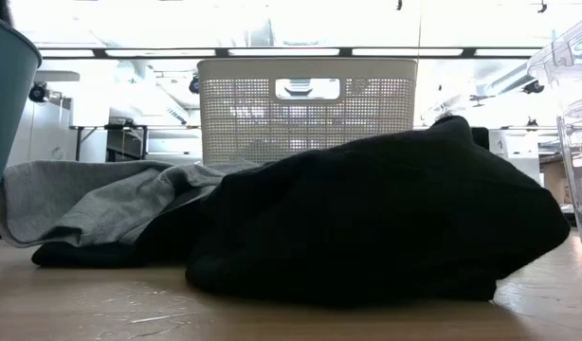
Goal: Pick & Place Cloths
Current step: Put the white sock into the dark blue bin, then put the gray underwear into the transparent bin
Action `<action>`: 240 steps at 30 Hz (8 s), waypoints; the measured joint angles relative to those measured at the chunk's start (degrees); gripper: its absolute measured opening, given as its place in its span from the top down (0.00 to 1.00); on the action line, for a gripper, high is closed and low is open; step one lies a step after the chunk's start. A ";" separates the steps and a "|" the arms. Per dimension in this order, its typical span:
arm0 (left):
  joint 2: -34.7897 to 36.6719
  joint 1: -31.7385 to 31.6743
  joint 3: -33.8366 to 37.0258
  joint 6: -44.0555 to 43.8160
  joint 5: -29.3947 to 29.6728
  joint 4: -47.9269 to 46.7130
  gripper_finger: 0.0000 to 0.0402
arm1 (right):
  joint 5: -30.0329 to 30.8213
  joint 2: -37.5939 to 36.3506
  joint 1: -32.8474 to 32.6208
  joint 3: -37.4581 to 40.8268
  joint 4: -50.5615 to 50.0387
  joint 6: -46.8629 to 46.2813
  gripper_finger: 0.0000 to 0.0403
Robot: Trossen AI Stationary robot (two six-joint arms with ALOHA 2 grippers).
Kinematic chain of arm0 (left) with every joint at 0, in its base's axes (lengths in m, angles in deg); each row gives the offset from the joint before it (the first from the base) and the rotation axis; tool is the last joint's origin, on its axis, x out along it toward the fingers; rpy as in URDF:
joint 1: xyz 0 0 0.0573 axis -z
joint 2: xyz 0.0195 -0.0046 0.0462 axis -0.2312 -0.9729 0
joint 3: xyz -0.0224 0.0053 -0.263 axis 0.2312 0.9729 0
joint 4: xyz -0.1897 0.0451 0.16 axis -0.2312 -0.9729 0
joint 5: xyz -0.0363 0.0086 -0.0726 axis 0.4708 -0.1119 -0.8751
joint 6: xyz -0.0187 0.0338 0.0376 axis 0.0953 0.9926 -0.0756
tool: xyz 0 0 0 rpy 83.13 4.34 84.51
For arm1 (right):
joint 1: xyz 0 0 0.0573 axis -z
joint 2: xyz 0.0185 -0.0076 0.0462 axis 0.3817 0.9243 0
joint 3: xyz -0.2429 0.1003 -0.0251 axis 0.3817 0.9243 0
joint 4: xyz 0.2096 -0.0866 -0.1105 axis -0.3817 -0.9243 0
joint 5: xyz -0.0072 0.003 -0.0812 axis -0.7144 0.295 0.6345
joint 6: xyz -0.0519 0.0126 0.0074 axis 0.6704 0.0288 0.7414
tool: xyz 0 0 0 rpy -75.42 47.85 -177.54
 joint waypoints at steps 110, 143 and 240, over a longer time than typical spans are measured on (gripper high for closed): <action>1.03 -68.96 16.12 47.60 15.10 11.69 0.98 | -7.35 0.07 -0.65 0.00 -0.76 -8.71 0.98; 32.78 -65.44 -5.99 6.54 -44.62 -4.74 0.99 | -6.78 0.07 1.79 0.00 -0.52 -3.51 0.98; -1.25 -7.39 1.68 2.80 -12.31 14.36 0.40 | -7.33 0.24 2.63 0.50 -0.68 -1.40 0.98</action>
